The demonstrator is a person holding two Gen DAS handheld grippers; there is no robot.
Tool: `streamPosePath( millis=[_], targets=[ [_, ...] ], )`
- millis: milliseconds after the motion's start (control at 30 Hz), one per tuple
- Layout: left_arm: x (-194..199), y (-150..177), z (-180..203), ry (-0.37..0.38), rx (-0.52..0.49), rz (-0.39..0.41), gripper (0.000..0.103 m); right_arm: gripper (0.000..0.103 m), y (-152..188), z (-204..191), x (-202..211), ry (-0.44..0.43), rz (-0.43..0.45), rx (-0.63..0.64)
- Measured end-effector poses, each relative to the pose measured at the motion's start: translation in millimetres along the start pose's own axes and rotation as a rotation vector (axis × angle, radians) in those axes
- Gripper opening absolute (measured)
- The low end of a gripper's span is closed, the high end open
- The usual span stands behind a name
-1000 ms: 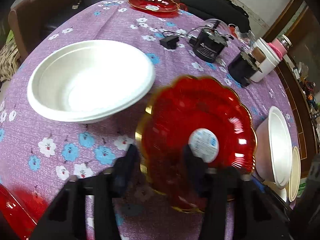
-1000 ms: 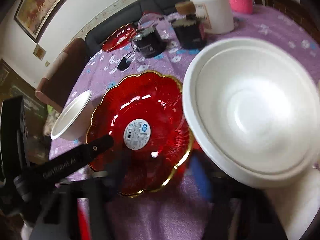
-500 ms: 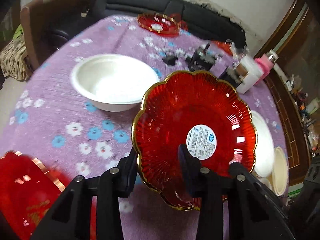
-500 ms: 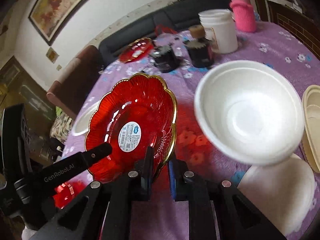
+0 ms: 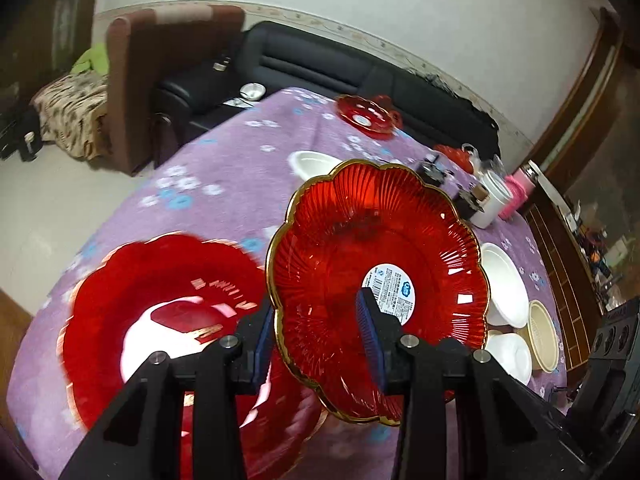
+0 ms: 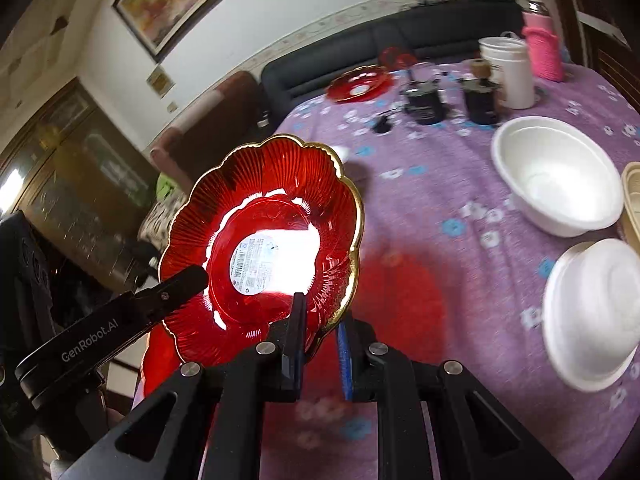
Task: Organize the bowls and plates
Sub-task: 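Carry the medium red plate over the large red plate and lower it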
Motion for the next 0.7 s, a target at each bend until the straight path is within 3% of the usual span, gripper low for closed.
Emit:
streamPosePath(
  millis=[367,700],
  targets=[
    [22,30,-78,-0.083,0.110,-0.010,0.038,0.016,49,-64,-28,-0.024,-0.095,0.119],
    [20,44,-116,-0.132,0.168,-0.034,0.038,0.017,69,-83,-56,-0.004,-0.154,0.171]
  ],
)
Point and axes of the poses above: each gripper's, at about its wrist camera, not at the fingertips, and x roughly against the way its jaws point, z to its right, y to its underside, the point moved 5 cm from there along -x, roughly the way its jaws point, and after that the axes turned 6 degrees about y, right-handed, at the moved point
